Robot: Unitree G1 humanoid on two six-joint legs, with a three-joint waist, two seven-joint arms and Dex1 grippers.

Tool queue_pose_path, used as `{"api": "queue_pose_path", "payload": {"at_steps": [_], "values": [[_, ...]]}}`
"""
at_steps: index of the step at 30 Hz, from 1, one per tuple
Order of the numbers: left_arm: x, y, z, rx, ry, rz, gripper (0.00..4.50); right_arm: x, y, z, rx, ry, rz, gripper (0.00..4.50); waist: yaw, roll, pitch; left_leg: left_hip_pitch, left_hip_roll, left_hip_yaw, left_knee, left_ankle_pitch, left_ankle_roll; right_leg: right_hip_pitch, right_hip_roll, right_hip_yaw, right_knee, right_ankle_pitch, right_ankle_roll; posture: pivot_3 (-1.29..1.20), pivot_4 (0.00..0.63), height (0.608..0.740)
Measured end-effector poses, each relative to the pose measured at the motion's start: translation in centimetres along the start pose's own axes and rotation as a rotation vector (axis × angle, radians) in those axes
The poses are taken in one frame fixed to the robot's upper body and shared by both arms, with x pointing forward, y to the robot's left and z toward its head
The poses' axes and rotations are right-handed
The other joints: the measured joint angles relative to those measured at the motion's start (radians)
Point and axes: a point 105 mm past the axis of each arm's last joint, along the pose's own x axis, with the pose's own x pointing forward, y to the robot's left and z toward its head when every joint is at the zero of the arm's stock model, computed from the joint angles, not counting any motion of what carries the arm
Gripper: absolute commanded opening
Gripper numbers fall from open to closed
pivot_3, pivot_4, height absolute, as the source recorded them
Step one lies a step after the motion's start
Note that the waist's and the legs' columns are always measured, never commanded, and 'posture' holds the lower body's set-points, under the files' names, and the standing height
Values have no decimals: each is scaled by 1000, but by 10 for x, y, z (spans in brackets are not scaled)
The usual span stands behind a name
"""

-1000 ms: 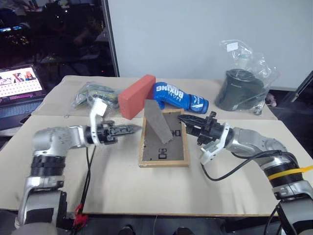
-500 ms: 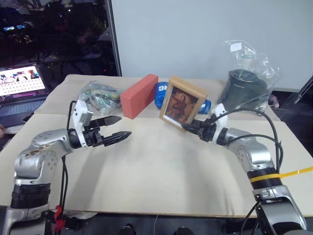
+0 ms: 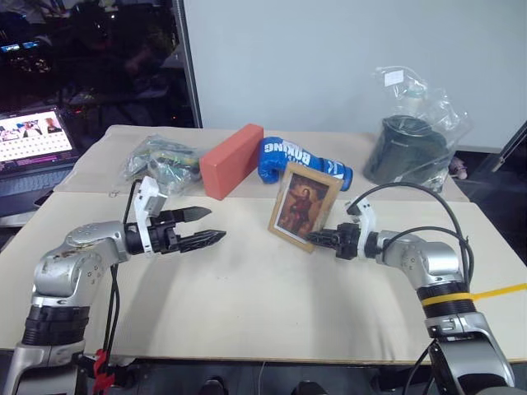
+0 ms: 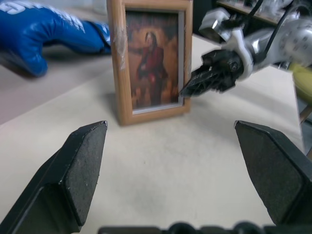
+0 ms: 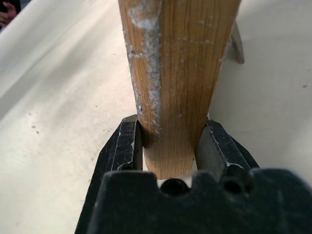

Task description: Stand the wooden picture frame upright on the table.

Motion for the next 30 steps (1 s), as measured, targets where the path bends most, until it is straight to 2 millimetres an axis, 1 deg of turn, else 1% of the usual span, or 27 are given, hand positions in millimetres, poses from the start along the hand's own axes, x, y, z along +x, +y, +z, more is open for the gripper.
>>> {"api": "queue_pose_path", "payload": {"at_steps": [1,3,6,10,12,14,17,19,21,23,24,25,26,28,30], "values": [[-2,-6,-6,-32,28,-28,4500,-1,1,-6,15,11,15,1257,-1,0,0,0,0,0,-1,0,0,0,0,0,0,0,0,0,150,727],[-4,-13,-12,-56,50,-58,4500,-2,7,-12,39,24,50,1257,1,0,0,0,0,0,-1,0,0,0,0,0,0,0,0,0,150,727],[-5,-17,-11,-27,49,-79,4500,-2,19,-19,82,50,107,1256,3,0,0,0,0,0,0,0,0,1,0,0,0,0,0,0,150,727],[-6,-16,-8,26,29,-72,4500,-2,26,-22,127,48,136,1254,3,0,0,0,0,0,1,0,0,1,0,0,0,0,0,0,150,727],[-7,-13,-7,74,37,-51,4500,-3,27,-23,138,44,136,1253,2,0,0,0,1,0,1,0,0,0,1,0,0,0,0,0,150,727],[-15,-7,-7,106,60,-28,4500,-4,29,-24,150,42,143,1253,0,0,0,1,1,0,0,0,0,0,1,0,0,0,0,0,150,727],[-25,4,-10,113,83,3,4500,-5,31,-25,169,40,148,1253,1,0,0,1,1,0,0,0,0,0,1,0,0,-1,0,0,150,727],[-28,7,-12,114,88,7,4500,-5,32,-25,165,41,149,1253,3,0,0,0,1,0,0,0,0,0,1,0,-1,-1,0,0,150,727],[-27,7,-12,124,89,4,4500,-5,34,-25,156,39,153,2256,3,0,0,0,1,0,0,0,0,0,1,0,-1,-1,0,0,150,727],[-24,6,-11,136,84,-1,4500,-3,37,-28,153,52,161,2804,3,0,0,0,1,0,0,0,0,0,1,0,0,-1,0,0,150,727],[-22,6,-10,138,79,-7,4500,-3,39,-30,150,58,165,3242,3,0,0,0,1,1,0,0,0,0,1,0,0,-1,0,0,150,727],[-21,5,-10,139,75,-12,4500,-3,39,-30,147,60,166,3579,3,0,0,0,1,1,0,0,0,0,1,0,0,-1,0,0,150,727],[-20,5,-10,139,75,-16,4500,-3,40,-30,136,59,164,3800,2,0,0,0,1,1,0,0,0,0,1,0,0,-1,0,0,150,727],[-18,6,-11,136,73,-20,4500,-5,41,-25,98,55,158,4488,2,0,0,0,1,1,0,0,0,-1,1,0,0,-1,0,0,150,727],[-17,7,-10,132,62,-23,4500,-9,41,-22,70,53,153,4488,3,0,0,0,1,1,0,0,0,-1,1,0,0,-1,0,0,150,727]]}}
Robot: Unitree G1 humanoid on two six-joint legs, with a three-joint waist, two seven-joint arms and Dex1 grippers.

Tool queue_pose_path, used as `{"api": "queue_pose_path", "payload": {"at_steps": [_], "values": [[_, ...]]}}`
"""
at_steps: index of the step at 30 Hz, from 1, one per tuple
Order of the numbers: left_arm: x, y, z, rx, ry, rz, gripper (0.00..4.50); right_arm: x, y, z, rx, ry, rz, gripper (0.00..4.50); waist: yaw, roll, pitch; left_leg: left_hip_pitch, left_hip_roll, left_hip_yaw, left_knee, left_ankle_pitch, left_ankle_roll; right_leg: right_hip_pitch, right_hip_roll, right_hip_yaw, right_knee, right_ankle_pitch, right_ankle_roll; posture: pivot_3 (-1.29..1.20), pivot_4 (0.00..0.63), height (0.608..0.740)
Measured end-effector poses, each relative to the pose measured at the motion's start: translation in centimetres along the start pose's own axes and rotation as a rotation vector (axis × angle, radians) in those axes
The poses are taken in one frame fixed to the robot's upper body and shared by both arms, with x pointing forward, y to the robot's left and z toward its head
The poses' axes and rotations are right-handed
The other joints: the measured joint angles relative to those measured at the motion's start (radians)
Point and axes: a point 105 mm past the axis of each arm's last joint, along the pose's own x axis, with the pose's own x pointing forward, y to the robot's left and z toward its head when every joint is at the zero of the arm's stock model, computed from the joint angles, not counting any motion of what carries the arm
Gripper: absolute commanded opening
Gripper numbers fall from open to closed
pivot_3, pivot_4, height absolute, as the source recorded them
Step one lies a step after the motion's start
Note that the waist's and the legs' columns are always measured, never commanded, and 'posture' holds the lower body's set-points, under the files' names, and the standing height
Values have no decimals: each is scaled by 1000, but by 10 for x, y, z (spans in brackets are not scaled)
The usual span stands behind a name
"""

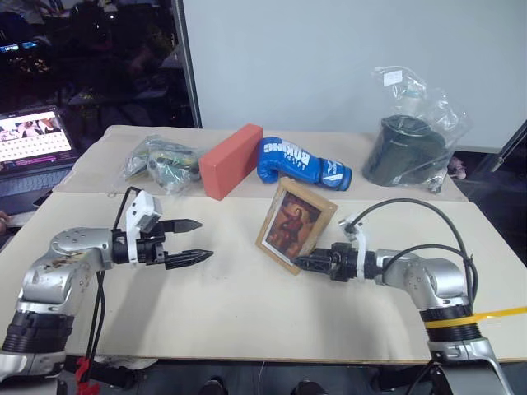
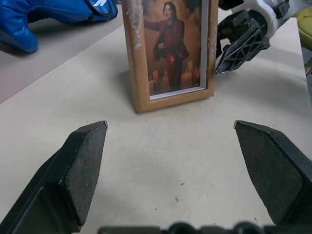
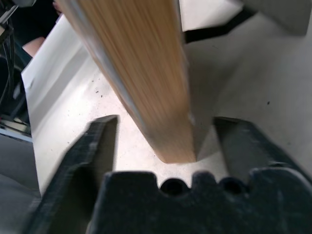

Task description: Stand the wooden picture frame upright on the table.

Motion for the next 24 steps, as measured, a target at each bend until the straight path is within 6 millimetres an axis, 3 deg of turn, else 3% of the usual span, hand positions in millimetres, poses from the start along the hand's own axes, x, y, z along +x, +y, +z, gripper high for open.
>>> {"api": "queue_pose_path", "payload": {"at_steps": [6,12,18,21,24], "values": [[-3,8,7,42,-9,16,4500,-42,-2,-5,-162,77,-64,4488,12,0,0,-2,-1,1,0,-1,1,0,-1,0,-2,0,1,0,150,727],[3,20,-9,76,12,126,4500,-99,3,-35,-418,163,-130,4488,27,0,0,-2,-1,2,0,-1,1,0,-1,0,-3,-1,1,0,150,727],[7,17,-18,83,10,171,4500,-135,51,40,-684,-156,-208,4488,8,-1,1,1,1,3,3,-1,1,2,0,1,0,0,1,0,150,727],[4,18,-16,74,-3,187,4500,-142,56,51,-714,-220,-279,4488,9,-2,1,0,1,3,3,-1,1,2,-1,1,-1,0,1,0,150,727],[2,22,-14,65,-9,222,4500,-144,50,40,-648,-220,-338,4488,17,-3,1,-1,1,4,3,-1,1,1,-1,1,-2,0,1,0,150,727]]}}
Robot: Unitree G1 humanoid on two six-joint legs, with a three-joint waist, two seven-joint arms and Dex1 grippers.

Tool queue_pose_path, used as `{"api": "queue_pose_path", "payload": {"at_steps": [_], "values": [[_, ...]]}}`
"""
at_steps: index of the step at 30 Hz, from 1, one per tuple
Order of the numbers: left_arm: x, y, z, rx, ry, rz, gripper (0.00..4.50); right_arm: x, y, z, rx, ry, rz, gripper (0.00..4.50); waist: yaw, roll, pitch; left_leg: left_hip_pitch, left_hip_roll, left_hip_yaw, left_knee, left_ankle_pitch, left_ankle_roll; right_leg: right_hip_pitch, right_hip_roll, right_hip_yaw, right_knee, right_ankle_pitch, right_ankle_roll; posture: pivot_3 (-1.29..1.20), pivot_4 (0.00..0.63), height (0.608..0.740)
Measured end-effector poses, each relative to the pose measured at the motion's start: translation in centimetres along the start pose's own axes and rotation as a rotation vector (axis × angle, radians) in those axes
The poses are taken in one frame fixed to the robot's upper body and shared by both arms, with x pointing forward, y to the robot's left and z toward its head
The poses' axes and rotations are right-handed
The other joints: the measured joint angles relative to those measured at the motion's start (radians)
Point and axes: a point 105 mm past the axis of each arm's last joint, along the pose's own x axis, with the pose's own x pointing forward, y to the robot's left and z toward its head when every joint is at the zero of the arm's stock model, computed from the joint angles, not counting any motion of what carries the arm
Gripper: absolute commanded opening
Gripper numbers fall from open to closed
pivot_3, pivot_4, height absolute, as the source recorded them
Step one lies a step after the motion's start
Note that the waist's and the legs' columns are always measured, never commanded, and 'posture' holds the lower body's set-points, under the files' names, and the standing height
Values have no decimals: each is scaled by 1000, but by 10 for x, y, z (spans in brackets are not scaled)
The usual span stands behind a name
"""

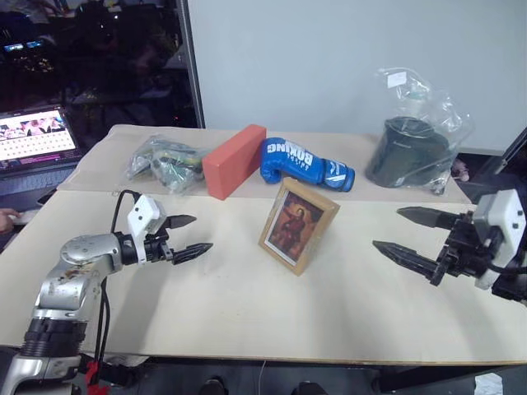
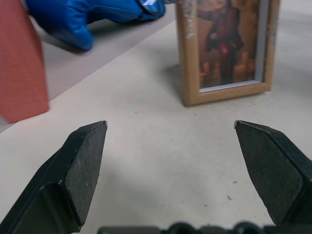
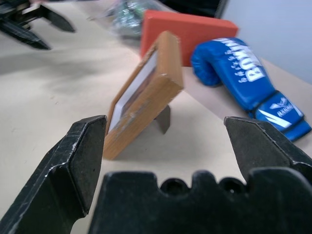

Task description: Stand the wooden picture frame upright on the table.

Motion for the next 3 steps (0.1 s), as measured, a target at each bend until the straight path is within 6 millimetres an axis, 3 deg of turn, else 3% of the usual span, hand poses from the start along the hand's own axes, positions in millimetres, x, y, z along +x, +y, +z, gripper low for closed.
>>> {"api": "queue_pose_path", "payload": {"at_steps": [3], "values": [[1,4,4,4,-12,27,4500,-1,0,-6,27,3,-24,4488,3,0,0,0,0,0,0,0,0,0,0,0,0,0,0,0,150,727]]}}
